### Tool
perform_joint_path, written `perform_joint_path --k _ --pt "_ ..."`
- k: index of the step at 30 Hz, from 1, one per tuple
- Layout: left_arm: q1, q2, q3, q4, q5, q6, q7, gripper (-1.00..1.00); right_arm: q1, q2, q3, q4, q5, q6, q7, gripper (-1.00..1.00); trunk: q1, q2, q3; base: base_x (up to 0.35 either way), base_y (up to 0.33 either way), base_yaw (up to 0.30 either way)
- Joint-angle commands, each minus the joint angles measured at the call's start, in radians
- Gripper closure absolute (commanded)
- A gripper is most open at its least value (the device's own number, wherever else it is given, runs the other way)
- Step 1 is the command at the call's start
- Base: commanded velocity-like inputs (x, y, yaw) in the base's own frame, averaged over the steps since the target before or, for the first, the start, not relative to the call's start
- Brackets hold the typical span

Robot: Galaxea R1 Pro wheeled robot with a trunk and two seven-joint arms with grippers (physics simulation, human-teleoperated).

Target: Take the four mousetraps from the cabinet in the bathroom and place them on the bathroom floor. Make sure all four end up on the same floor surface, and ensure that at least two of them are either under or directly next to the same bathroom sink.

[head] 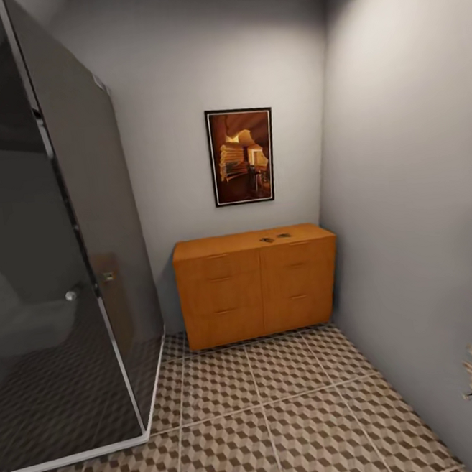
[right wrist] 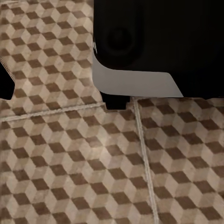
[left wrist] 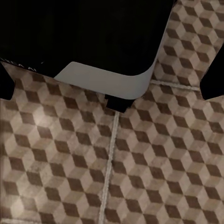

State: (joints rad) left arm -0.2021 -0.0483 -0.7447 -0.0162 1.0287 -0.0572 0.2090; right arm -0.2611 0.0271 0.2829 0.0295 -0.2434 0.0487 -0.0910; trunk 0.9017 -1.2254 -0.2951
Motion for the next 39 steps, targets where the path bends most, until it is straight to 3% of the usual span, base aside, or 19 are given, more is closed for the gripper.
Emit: perform_joint_path --k 1,15,39 --pt "0.0 0.0 -0.008 -0.001 0.008 -0.002 0.004 -1.0 -0.001 0.0 0.009 0.001 -0.008 0.002 -0.003 -1.0 0.001 -0.001 -0.001 0.325 0.0 -0.003" --pt "0.0 0.0 -0.008 -0.001 0.008 -0.005 0.004 -1.0 -0.001 -0.001 0.009 0.001 -0.008 0.002 -0.003 -1.0 0.001 -0.001 -0.001 0.321 -0.02 0.0" --pt "0.0 0.0 -0.008 -0.001 0.008 -0.006 0.004 -1.0 -0.001 0.0 0.009 0.001 -0.008 0.0 -0.003 -1.0 0.001 -0.001 -0.001 0.286 -0.157 0.0"
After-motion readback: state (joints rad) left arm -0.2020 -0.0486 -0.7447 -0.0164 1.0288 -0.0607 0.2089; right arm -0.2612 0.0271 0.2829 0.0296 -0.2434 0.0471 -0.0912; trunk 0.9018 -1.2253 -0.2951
